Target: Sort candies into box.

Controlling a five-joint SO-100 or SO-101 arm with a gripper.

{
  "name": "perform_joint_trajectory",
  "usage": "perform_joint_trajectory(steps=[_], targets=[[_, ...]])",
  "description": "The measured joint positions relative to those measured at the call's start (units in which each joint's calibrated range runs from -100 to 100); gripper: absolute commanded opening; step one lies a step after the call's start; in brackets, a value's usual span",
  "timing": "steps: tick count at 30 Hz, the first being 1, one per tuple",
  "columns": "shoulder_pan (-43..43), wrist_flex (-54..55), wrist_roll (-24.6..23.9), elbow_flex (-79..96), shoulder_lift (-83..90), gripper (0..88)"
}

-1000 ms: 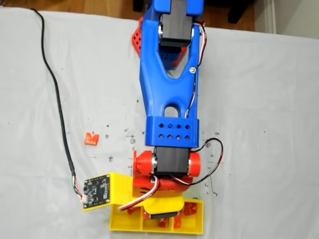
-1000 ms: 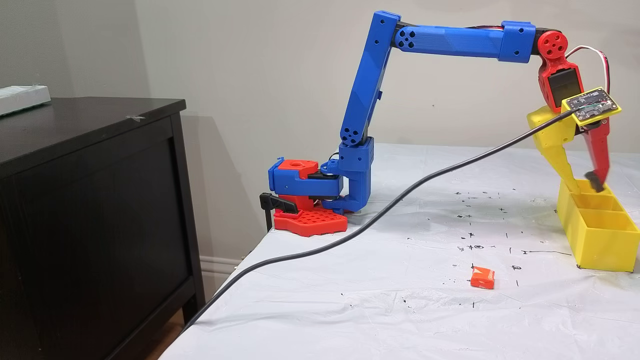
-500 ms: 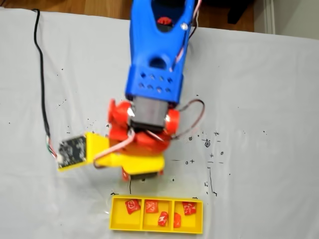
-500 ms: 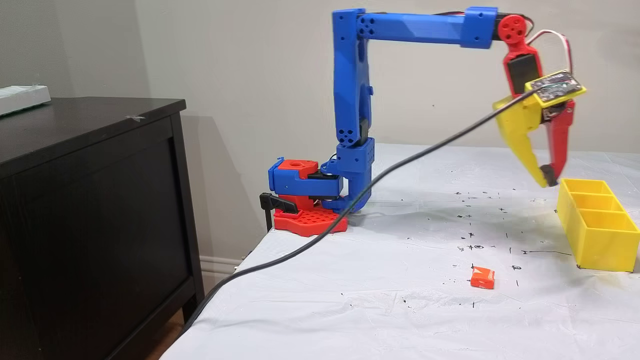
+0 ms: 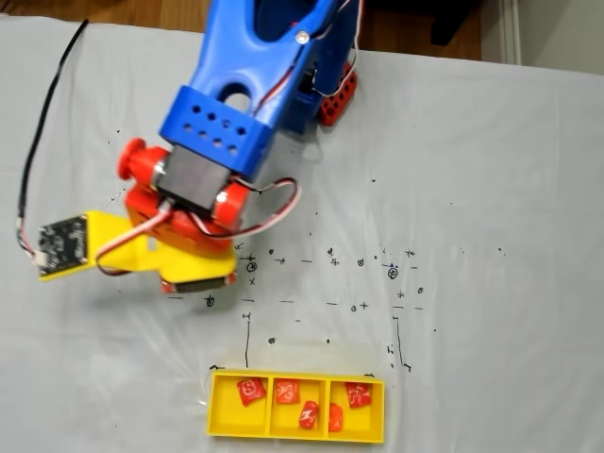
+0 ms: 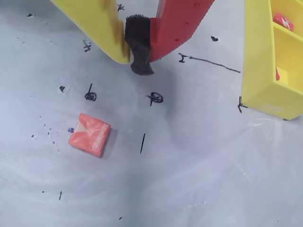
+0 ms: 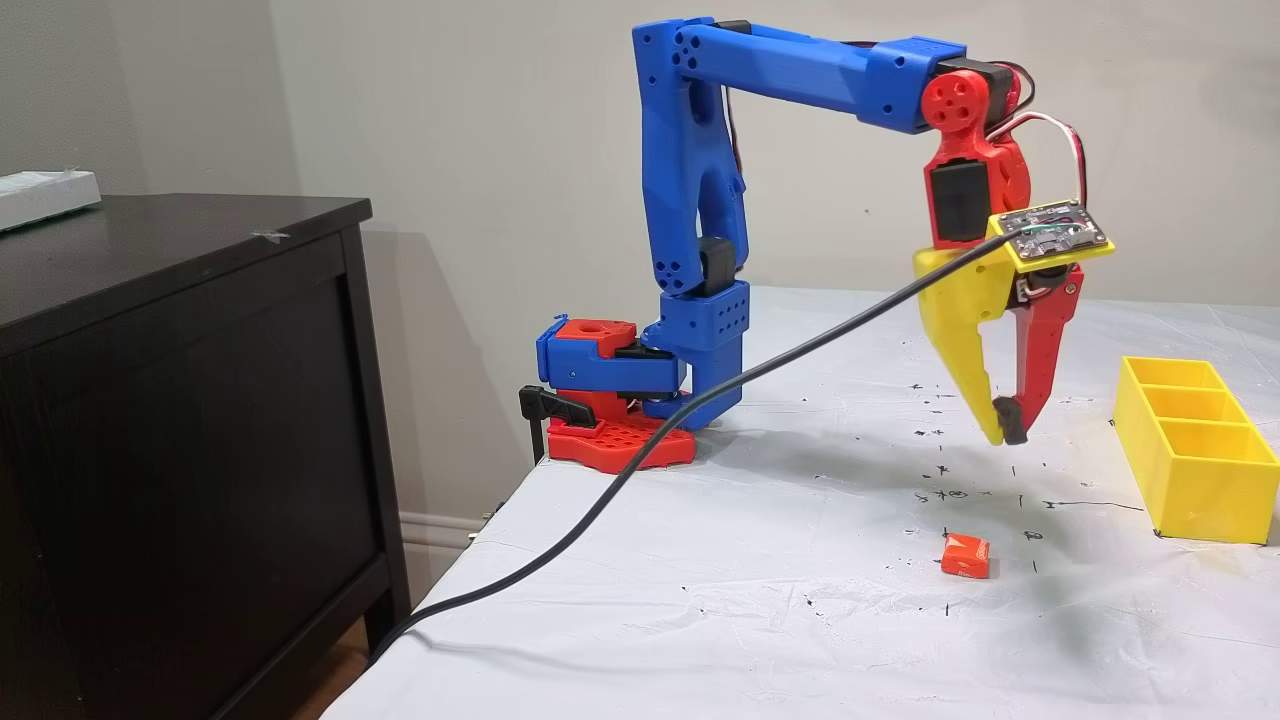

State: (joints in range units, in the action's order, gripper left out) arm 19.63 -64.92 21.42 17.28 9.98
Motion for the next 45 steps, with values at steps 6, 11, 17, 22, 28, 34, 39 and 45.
perform_joint_trajectory(steps=[6,11,17,22,28,34,39,45], targets=[[4.1,0.5,2.1,1.2,-2.8,24.7],[7.4,2.9,4.5,4.1,-4.1,27.4],[10.5,4.0,6.4,4.1,-6.1,26.6],[11.1,4.3,7.0,4.1,-7.7,26.6],[11.8,5.2,6.9,4.1,-11.8,25.9],[10.6,5.6,5.8,3.9,-13.5,25.8],[9.4,6.6,5.0,3.8,-14.0,25.2],[8.9,6.5,4.4,1.7,-15.6,24.2]])
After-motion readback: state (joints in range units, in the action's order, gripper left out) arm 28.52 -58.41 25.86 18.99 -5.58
